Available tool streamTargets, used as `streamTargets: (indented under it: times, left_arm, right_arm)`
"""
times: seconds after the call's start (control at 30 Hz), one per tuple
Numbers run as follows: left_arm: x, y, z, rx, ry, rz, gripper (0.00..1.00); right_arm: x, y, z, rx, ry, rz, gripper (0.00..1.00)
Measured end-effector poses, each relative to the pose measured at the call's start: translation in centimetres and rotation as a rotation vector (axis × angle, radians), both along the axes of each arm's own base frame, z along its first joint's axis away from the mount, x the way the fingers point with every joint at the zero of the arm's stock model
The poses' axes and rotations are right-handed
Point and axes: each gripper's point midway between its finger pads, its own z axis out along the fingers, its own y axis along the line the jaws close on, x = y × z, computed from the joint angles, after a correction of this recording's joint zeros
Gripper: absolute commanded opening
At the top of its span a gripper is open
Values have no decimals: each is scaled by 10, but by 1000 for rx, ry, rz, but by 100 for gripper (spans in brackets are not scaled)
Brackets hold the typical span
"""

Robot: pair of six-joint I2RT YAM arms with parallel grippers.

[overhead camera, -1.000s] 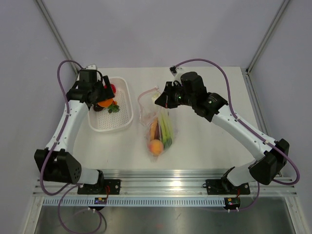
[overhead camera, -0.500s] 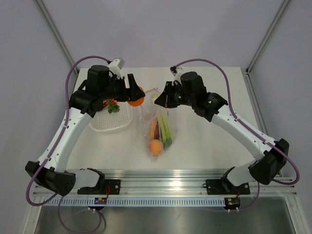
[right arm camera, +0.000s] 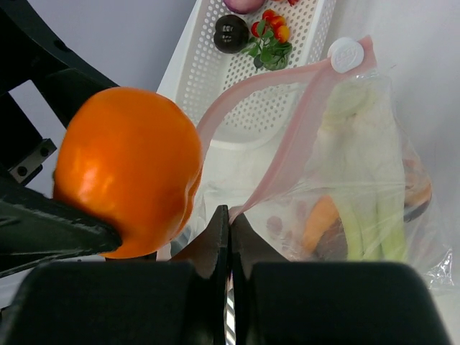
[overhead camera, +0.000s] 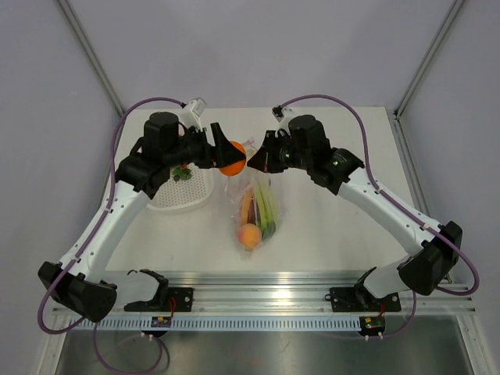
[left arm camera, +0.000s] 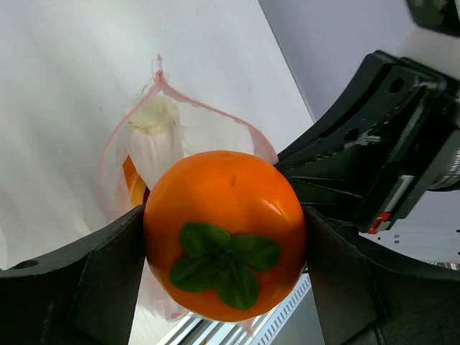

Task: Place the food in the zip-top bag and seal the zipper
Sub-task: Place the fake fruit in the zipper food storage bag.

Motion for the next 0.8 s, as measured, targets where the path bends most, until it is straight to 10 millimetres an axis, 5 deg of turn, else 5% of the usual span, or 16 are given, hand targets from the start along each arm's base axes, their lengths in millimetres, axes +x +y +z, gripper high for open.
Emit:
streamTargets:
  times: [0.27,0.43,0.57,0.63,0.8]
  left_arm:
    - [-4,-5,23,-111,-51,6,58]
    - [-2,-7,1,-108,-4,11,59]
    - [0,-6,-25,-81,51,27,80]
    - [1,-5,-30,-71,61,33,98]
    - [0,-5,-32,-66,71,35,99]
  right_arm:
    - [1,1,-3,-2,8,2,0]
    - [0,2,-3,1,12,6,0]
    - [2,0,-4,-5,14,-4,0]
    - [3,-2,-5,-6,15,-9,0]
    - [1,1,-3,3,17,3,0]
